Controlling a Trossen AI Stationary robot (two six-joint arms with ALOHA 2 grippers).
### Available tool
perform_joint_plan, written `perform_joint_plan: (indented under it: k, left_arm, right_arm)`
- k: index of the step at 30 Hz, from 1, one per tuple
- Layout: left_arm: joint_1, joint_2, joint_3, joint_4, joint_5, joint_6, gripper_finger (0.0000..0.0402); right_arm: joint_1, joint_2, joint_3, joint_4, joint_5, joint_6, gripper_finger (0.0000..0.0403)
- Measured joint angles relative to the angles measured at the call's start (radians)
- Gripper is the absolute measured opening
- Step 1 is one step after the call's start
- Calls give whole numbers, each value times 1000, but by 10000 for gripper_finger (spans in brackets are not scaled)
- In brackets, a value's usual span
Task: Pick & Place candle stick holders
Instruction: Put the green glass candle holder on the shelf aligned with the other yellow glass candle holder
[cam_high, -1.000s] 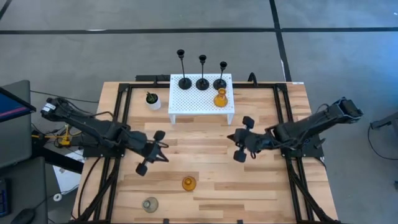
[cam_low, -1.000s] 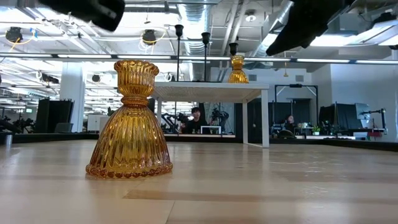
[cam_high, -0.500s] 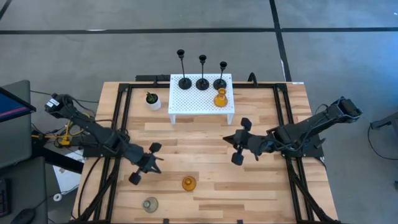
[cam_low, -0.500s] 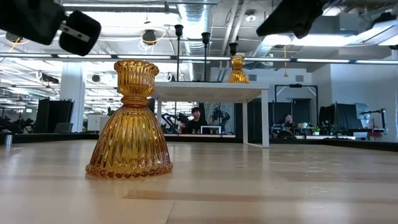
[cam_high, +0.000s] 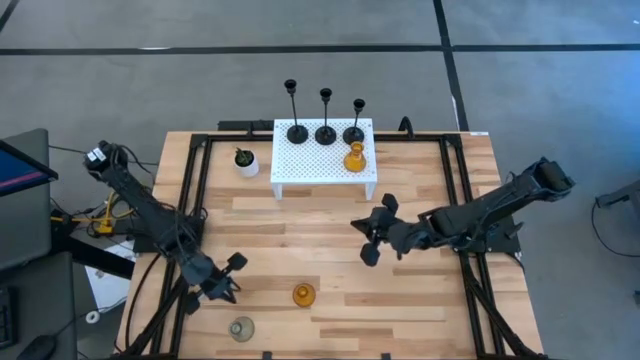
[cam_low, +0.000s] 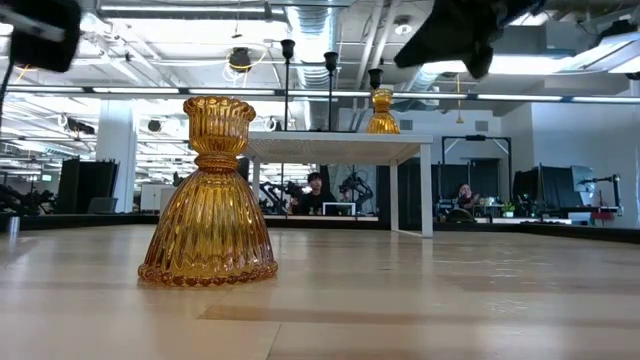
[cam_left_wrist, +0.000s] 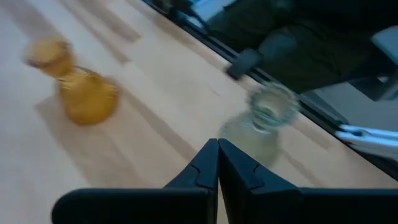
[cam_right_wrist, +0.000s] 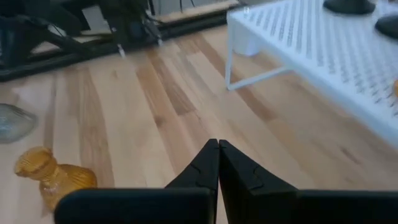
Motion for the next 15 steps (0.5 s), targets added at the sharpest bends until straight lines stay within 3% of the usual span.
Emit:
perform_joint_plan:
  k: [8,15]
  left_arm:
    - [-110,-4,-119,167,-37,-131,4]
    - [-177,-4,-160,205,-118,-242,4]
  right_arm:
    - [-6,133,0,127,-1,42,0]
    - [-6,179,0,216,-1,42,0]
